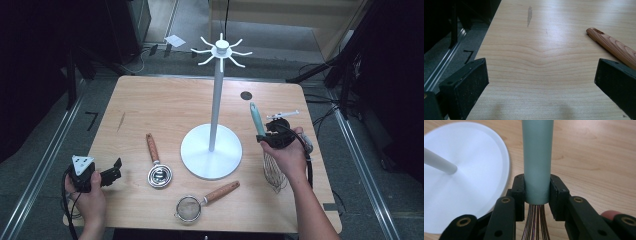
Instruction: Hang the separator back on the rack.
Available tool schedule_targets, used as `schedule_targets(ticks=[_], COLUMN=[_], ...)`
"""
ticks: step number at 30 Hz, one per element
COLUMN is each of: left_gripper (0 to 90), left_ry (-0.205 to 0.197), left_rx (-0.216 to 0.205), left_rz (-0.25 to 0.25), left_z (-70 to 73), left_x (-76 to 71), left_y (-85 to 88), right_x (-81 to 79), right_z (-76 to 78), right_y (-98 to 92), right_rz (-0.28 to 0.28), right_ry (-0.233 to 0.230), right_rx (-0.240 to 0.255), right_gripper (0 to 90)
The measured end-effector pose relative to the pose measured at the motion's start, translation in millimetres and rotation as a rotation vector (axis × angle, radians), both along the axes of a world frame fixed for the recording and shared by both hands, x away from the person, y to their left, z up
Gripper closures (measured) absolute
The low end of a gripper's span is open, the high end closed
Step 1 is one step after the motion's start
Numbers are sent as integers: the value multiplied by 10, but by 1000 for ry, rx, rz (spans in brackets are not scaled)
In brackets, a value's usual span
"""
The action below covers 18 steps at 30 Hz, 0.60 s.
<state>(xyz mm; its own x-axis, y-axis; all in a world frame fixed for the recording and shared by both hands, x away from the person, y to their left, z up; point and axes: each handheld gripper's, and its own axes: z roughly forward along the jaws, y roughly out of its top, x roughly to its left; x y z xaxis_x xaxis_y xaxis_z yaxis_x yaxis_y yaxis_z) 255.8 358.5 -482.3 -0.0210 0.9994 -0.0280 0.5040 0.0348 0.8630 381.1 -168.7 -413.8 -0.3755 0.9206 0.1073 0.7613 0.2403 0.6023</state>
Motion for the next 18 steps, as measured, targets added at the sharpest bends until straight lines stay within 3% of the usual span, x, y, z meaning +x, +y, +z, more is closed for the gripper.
schedule_targets(ticks=[10, 18], left_gripper=[0, 0], left_ry=[2, 3], left_rx=[3, 7], left_rz=[2, 1], left_z=[0, 0], left_x=[1, 1], left_y=[-3, -4], right_x=[-259, -418], right_z=[223, 353], right_y=[-28, 11], right_rz=[-6, 20], right_ry=[-195, -296], right_rx=[109, 181], right_gripper=[710, 711])
